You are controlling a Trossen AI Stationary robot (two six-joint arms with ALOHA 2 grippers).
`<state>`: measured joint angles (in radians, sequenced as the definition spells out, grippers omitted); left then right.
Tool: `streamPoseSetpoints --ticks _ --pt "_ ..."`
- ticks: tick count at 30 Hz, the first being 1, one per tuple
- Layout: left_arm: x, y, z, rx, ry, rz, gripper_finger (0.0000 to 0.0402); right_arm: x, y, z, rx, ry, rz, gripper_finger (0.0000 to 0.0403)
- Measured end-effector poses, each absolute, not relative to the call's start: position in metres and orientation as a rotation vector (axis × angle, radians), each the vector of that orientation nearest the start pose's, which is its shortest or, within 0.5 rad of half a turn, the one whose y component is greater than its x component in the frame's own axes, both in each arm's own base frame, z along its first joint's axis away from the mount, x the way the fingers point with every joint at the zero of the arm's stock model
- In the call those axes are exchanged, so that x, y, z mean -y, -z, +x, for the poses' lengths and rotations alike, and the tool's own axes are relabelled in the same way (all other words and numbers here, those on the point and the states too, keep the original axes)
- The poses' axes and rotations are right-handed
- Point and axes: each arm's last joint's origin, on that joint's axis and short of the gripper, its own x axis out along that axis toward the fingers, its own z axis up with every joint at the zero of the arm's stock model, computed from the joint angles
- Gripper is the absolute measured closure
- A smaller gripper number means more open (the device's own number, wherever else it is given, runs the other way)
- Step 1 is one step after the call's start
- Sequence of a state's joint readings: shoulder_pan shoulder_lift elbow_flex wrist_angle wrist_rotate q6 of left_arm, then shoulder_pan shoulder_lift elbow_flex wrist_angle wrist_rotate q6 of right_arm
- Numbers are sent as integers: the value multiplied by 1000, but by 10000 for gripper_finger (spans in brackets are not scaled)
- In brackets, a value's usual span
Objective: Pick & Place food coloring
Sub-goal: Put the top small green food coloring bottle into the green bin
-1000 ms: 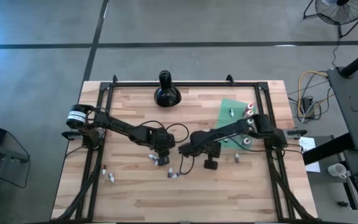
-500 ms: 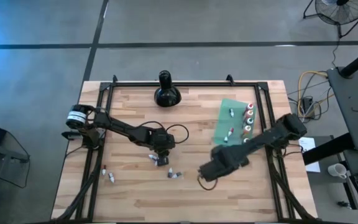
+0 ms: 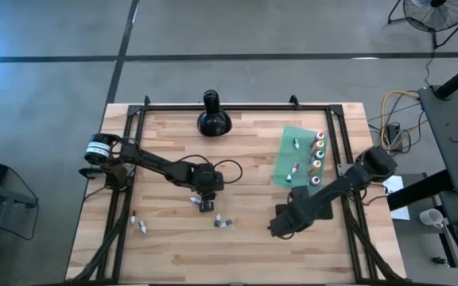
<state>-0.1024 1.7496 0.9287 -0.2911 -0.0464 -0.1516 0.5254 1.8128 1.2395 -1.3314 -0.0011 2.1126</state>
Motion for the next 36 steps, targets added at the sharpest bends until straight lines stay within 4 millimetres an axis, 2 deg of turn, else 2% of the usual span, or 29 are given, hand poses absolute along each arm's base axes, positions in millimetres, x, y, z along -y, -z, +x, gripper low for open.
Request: streamPoseSetpoints --ticks 2,8,15,26,36 --pt "31 -138 319 -1117 -35 -54 303 -142 -177 243 -1278 1521 935 192" --pt "32 -138 318 -1122 -35 -55 303 -126 -158 228 -1231 1401 1041 193" --pt "31 -138 318 -1124 -39 -60 303 -115 -152 210 -1242 1410 1012 193" --pt "31 -138 318 -1122 -53 -83 303 -105 -132 207 -1275 1291 968 195" --pt "31 -138 319 -1118 -73 -110 303 -100 -133 209 -1339 1108 801 239"
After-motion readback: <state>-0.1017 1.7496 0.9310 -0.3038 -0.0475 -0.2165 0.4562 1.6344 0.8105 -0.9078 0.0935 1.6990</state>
